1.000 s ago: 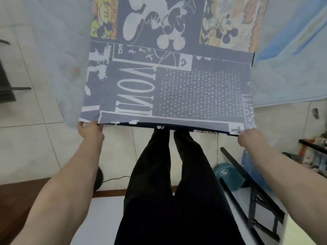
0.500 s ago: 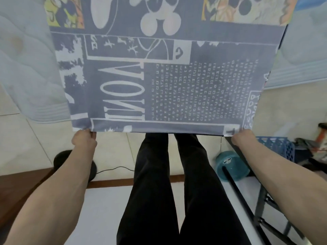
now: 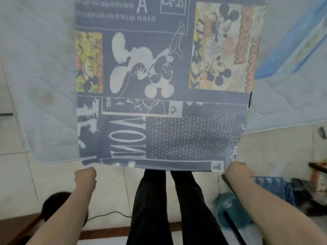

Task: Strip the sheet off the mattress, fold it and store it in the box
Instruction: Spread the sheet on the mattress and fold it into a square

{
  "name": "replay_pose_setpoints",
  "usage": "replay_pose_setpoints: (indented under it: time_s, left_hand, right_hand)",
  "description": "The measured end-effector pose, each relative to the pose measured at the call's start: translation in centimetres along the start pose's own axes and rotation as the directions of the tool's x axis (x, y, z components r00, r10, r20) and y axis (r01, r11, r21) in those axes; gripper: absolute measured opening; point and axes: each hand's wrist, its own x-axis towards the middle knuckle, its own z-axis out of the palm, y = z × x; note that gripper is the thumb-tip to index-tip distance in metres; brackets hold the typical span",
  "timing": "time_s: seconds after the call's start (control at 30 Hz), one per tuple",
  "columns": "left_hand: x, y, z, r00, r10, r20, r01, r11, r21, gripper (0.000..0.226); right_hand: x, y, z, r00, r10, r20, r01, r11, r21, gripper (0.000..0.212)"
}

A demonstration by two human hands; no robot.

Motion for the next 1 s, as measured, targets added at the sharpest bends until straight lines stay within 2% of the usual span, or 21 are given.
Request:
replay_pose_setpoints:
  time_s: [0.03,0.07,0.1,0.17,0.23,0.3,0.37,0.47,0.57,0.6,0.63,0.7,0.77,0.8,0.87,0.93,1.0]
  left_hand:
    - [-0.3,1.7,-1.3,0.997,-0.015,-0.077,0.002,0.988,-0.157,0.037]
    - [-0.5,4.3,-2.9,0.990,0.025,-0.141,-0.062,0.962,-0.265,0.032]
    - [-0.4,7.3,-4.8,0.976,0.113,-0.188,-0.160,0.951,-0.263,0.031]
    - [-1.0,14.0,-9.0,0.936,0.283,-0.211,-0.333,0.907,-0.258,0.032]
    - [-0.8,20.1,-11.5,0.869,0.437,-0.231,-0.490,0.825,-0.281,0.030]
    - [-0.6,25.9,-13.0,0.802,0.553,-0.228,-0.598,0.751,-0.280,0.033]
    - [0.0,30.8,-13.0,0.739,0.647,-0.187,-0.674,0.705,-0.224,0.038]
    - [0.5,35.0,-11.5,0.614,0.782,-0.107,-0.788,0.615,-0.022,0.040]
    - [-0.2,36.4,-7.7,0.408,0.913,0.031,-0.882,0.385,0.271,0.054]
    - [-0.8,36.7,-6.0,0.385,0.919,0.088,-0.873,0.332,0.359,0.058]
    - [-1.6,36.8,-4.4,0.415,0.900,0.135,-0.848,0.329,0.415,0.059]
    - [-3.8,37.1,-1.3,0.511,0.848,0.142,-0.798,0.406,0.444,0.064]
    - [-7.3,38.1,1.5,0.526,0.841,0.125,-0.800,0.440,0.409,0.063]
    - [-9.1,38.8,2.9,0.507,0.852,0.127,-0.815,0.427,0.391,0.061]
    - [-12.4,40.3,6.0,0.430,0.888,0.163,-0.852,0.340,0.397,0.055]
    - [-15.4,42.0,9.3,0.356,0.908,0.224,-0.878,0.242,0.414,0.049]
    - [-18.2,44.1,12.3,0.315,0.914,0.256,-0.880,0.180,0.440,0.042]
  right_hand:
    - [0.1,-3.1,-1.3,0.994,0.027,-0.107,-0.010,0.988,0.156,0.029]
    - [-0.2,-6.4,-2.8,0.980,0.055,-0.190,0.007,0.951,0.311,0.033]
    - [-0.3,-10.2,-4.4,0.965,0.013,-0.262,0.100,0.905,0.414,0.037]
    - [-0.4,-17.2,-6.6,0.909,-0.237,-0.342,0.364,0.851,0.378,0.038]
    - [-0.6,-23.6,-8.7,0.824,-0.479,-0.303,0.557,0.781,0.282,0.038]
    - [-0.5,-28.7,-10.2,0.756,-0.609,-0.239,0.653,0.721,0.230,0.038]
    - [0.0,-32.2,-11.3,0.722,-0.664,-0.197,0.692,0.688,0.218,0.037]
    - [1.2,-34.7,-12.2,0.739,-0.643,-0.201,0.674,0.704,0.223,0.037]
    - [4.2,-33.5,-14.0,0.835,-0.496,-0.238,0.547,0.792,0.271,0.038]
    - [5.7,-32.2,-14.8,0.874,-0.411,-0.259,0.477,0.829,0.293,0.038]
    - [7.2,-30.8,-15.6,0.905,-0.320,-0.279,0.401,0.859,0.317,0.038]
    - [10.0,-27.9,-16.9,0.943,-0.175,-0.285,0.277,0.885,0.374,0.036]
    - [12.4,-25.9,-17.7,0.964,-0.126,-0.233,0.217,0.882,0.418,0.033]
    - [13.4,-25.3,-17.9,0.971,-0.130,-0.202,0.208,0.877,0.434,0.031]
    - [15.1,-24.6,-18.1,0.971,-0.162,-0.178,0.225,0.874,0.431,0.029]
    - [16.9,-24.6,-18.5,0.950,-0.219,-0.221,0.292,0.875,0.387,0.025]
    - [18.7,-25.4,-19.2,0.918,-0.302,-0.258,0.385,0.836,0.390,0.022]
